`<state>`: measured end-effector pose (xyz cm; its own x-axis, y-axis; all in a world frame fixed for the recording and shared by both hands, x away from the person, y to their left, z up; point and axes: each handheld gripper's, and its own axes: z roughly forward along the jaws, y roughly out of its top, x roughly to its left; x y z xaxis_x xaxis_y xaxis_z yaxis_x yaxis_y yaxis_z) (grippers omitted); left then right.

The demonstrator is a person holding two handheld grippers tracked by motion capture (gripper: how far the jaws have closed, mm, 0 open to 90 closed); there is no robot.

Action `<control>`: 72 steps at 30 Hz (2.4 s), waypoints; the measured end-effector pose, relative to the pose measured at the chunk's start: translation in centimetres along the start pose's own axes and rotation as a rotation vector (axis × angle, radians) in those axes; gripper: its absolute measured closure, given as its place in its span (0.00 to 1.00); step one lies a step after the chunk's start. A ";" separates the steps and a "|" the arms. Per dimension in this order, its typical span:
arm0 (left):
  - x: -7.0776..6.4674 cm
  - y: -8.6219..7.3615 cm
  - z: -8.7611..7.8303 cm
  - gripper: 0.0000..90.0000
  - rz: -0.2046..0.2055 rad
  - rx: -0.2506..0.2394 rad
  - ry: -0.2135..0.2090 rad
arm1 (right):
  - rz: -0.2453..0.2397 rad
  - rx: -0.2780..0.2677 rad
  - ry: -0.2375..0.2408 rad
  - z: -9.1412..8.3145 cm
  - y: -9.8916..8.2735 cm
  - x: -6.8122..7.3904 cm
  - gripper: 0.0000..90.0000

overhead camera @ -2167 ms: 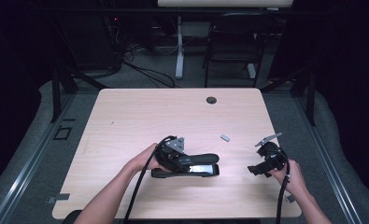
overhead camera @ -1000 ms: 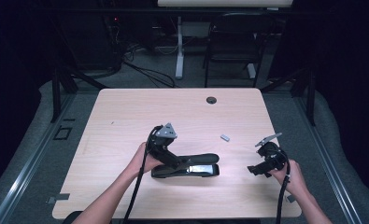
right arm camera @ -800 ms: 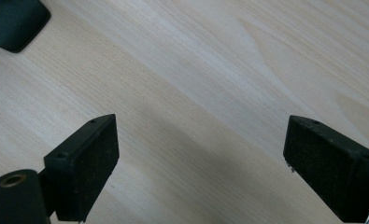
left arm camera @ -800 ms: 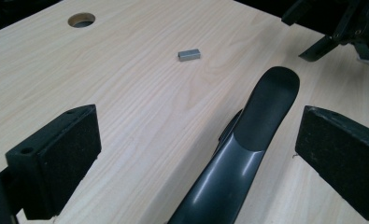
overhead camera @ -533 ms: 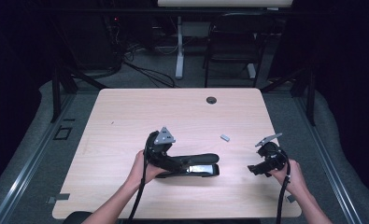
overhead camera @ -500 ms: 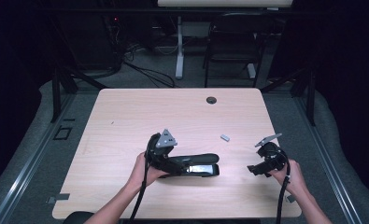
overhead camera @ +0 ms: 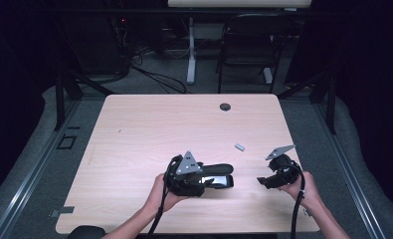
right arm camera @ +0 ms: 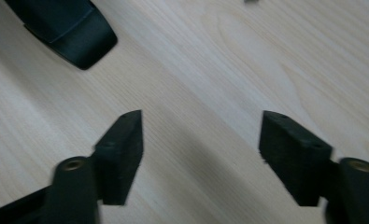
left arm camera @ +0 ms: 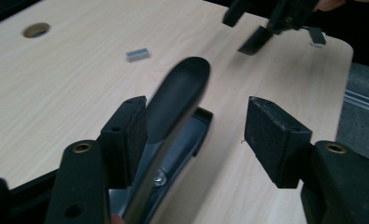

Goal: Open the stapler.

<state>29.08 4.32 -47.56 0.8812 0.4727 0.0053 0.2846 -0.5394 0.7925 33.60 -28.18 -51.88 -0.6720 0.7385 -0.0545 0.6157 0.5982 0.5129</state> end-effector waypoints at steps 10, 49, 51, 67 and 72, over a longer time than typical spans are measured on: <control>-1.5 -1.0 3.0 0.68 0.015 0.062 -0.028 | -0.057 -0.040 0.038 -0.2 0.8 2.0 0.79; -1.1 -3.9 7.6 1.00 -0.150 -0.003 0.140 | -0.343 -0.112 0.057 3.2 2.6 8.4 1.00; -1.2 -4.0 7.8 1.00 -0.149 -0.017 0.158 | -0.348 -0.115 0.049 3.4 2.6 8.5 1.00; -0.9 -4.2 8.3 1.00 -0.151 -0.030 0.176 | -0.384 -0.104 0.034 5.5 3.6 8.8 1.00; -0.9 -4.3 8.5 1.00 -0.149 -0.031 0.183 | -0.350 -0.125 0.063 5.6 3.5 8.3 0.99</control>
<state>30.29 0.29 -56.16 0.7464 0.6655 -0.0044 0.3921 -0.4344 0.8109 32.50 -18.23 -55.31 -0.8594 0.4731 -0.1938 0.2922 0.7656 0.5731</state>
